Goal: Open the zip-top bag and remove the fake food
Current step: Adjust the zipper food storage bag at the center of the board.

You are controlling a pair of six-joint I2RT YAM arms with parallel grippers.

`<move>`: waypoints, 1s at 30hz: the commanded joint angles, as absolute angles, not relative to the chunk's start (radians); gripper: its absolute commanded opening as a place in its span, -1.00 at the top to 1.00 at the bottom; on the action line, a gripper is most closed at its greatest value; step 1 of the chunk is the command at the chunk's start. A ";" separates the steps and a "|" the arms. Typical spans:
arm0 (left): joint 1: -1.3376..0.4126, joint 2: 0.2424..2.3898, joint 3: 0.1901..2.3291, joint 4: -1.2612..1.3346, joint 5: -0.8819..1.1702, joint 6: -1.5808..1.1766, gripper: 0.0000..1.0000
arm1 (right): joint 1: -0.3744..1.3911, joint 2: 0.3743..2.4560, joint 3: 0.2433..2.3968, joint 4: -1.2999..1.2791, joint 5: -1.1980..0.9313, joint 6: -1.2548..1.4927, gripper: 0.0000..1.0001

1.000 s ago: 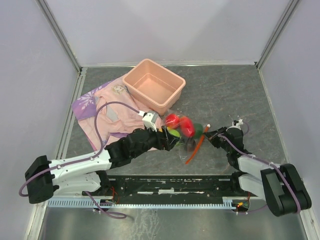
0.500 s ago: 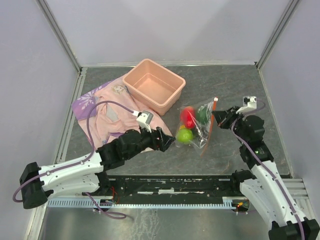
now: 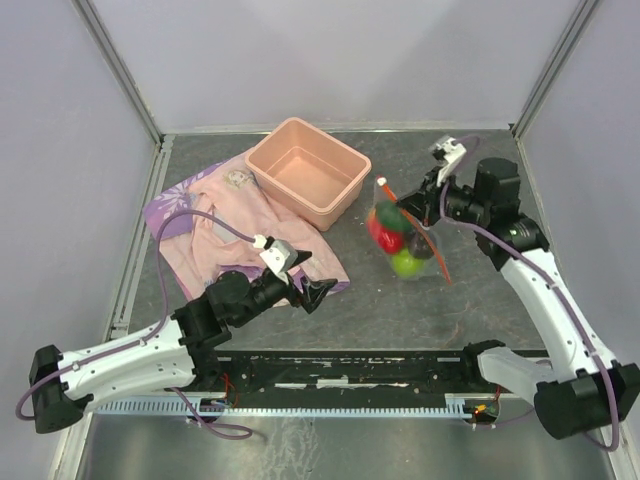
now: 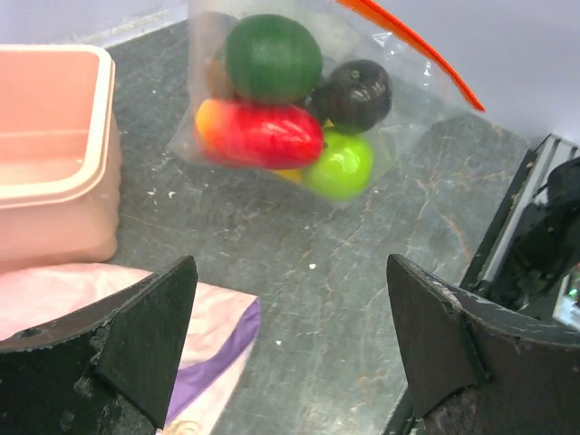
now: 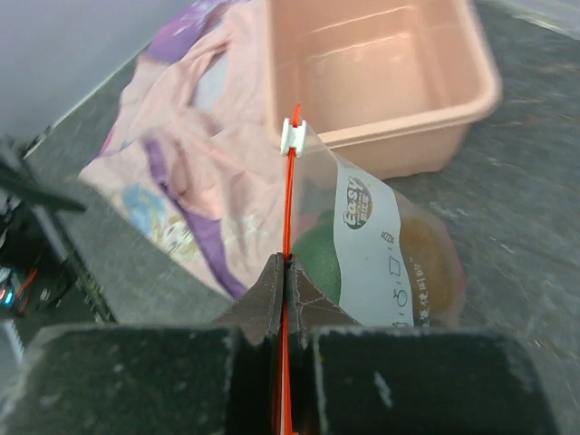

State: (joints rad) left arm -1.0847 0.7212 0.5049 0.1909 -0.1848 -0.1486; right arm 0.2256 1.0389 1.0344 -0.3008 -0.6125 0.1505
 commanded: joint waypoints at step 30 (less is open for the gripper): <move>-0.878 0.805 0.171 0.859 0.288 0.118 -0.45 | 0.644 1.184 1.116 -0.670 -0.756 -0.353 0.95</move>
